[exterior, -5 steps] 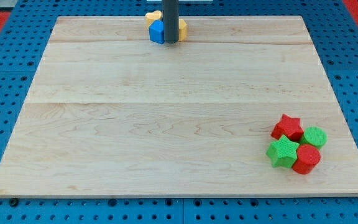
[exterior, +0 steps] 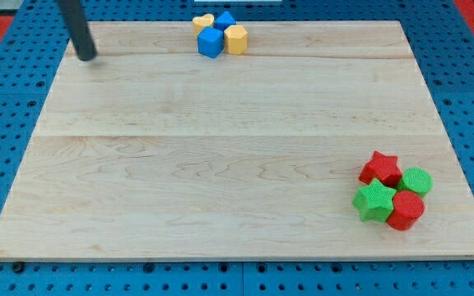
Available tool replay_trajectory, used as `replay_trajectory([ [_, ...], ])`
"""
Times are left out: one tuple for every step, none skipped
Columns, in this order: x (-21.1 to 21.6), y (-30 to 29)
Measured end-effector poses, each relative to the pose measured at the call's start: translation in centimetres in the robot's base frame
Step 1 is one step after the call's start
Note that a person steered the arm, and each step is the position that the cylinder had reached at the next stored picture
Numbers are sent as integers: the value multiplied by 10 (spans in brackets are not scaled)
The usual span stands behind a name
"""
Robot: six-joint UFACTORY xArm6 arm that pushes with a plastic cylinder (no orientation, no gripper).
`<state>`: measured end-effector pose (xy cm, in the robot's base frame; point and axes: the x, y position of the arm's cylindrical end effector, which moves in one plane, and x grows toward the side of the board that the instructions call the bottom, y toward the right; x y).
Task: Slide yellow heart along with yellow hexagon down a bit
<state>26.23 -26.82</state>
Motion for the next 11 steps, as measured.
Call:
replay_trajectory([
  [-64, -30],
  [-71, -26],
  [-71, 30],
  [-71, 69],
  [-70, 92],
  [-71, 112],
  [-71, 138],
  [-70, 161],
  [-69, 183],
  [-70, 205],
  [-70, 223],
])
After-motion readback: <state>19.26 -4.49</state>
